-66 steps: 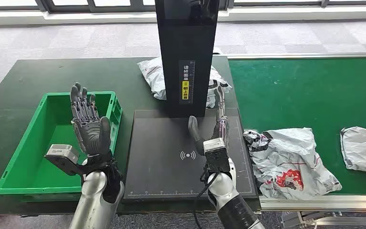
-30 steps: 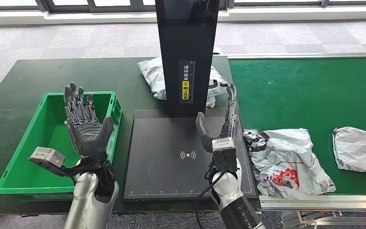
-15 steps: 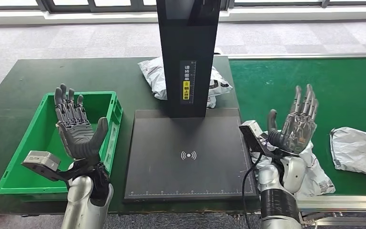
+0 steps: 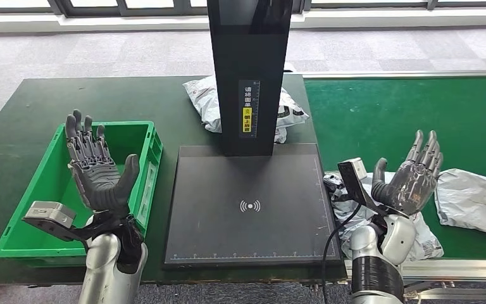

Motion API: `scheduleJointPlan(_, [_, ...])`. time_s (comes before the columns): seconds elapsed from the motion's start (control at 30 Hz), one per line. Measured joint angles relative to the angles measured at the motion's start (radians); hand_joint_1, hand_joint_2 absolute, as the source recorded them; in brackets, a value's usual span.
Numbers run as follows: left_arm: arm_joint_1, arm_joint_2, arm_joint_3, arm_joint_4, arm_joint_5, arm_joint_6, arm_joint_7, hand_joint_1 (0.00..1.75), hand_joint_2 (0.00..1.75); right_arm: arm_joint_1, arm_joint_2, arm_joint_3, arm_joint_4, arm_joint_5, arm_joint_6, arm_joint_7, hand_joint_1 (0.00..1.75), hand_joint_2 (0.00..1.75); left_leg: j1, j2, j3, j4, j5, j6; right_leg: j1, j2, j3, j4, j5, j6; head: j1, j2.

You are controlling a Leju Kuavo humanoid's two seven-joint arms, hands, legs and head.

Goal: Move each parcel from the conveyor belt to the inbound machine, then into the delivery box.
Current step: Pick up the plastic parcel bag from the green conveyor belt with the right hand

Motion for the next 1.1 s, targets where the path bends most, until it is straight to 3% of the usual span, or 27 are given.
scheduleJointPlan(0.2, [0.001,0.0,0.0,-0.005,0.0,0.0,0.002,0.0,1.75,0.0,-0.004,0.0,0.002,0.022,0.0,0.031,0.0,1.75,0.0,0.0,0.0,0.0,0.0,0.0,0.0,0.0,0.0,0.0,0.0,0.0,0.0,0.0])
scheduleJointPlan(0.4, [0.003,0.0,0.001,-0.015,0.002,0.006,0.014,0.0,1.75,0.0,-0.049,0.003,0.068,0.053,0.016,0.237,0.0,1.75,0.0,-0.001,0.0,0.0,0.0,0.0,-0.001,-0.001,0.001,0.0,0.0,0.0,0.0,0.0])
scheduleJointPlan(0.53, [0.005,0.0,0.003,-0.029,0.003,0.008,0.025,0.0,1.75,-0.002,-0.097,0.012,0.158,0.012,0.14,0.357,0.0,1.75,0.0,-0.001,0.0,0.0,0.0,0.0,-0.001,-0.001,0.001,0.0,0.0,0.0,0.0,0.0])
scheduleJointPlan(0.63, [0.007,0.0,0.004,-0.037,0.003,0.007,0.032,0.0,1.75,-0.003,-0.121,0.017,0.214,0.011,0.179,0.392,0.0,0.44,0.0,-0.002,0.0,0.0,0.0,0.0,-0.001,-0.001,0.001,0.0,0.0,0.0,0.0,0.0])
scheduleJointPlan(0.67, [0.007,0.0,0.005,-0.039,0.003,0.007,0.032,0.0,1.75,-0.003,-0.126,0.02,0.226,0.012,0.181,0.395,0.0,0.44,0.0,-0.002,0.0,0.0,0.0,0.0,-0.001,-0.001,0.001,0.0,0.0,0.0,0.0,0.0])
scheduleJointPlan(0.77, [0.007,0.0,0.005,-0.042,0.003,0.007,0.033,0.0,1.75,-0.006,-0.14,0.03,0.255,0.02,0.201,0.405,0.0,1.75,0.0,-0.002,0.0,0.0,0.0,0.0,0.0,-0.001,0.001,0.0,0.0,0.0,0.0,0.0])
scheduleJointPlan(0.97, [0.011,0.0,0.005,-0.053,0.003,0.008,0.033,0.0,1.75,-0.01,-0.155,0.047,0.286,0.018,0.274,0.427,0.0,1.75,0.0,-0.002,0.0,0.0,0.0,0.0,0.0,-0.001,0.001,0.0,0.0,0.0,0.0,0.0])
scheduleJointPlan(1.1, [0.012,0.0,0.005,-0.057,0.003,0.007,0.036,0.0,1.75,-0.016,-0.161,0.051,0.311,-0.033,0.409,0.428,0.0,1.75,0.0,-0.002,0.0,0.0,0.0,0.0,0.0,-0.001,0.001,0.0,0.0,0.0,0.0,0.0])
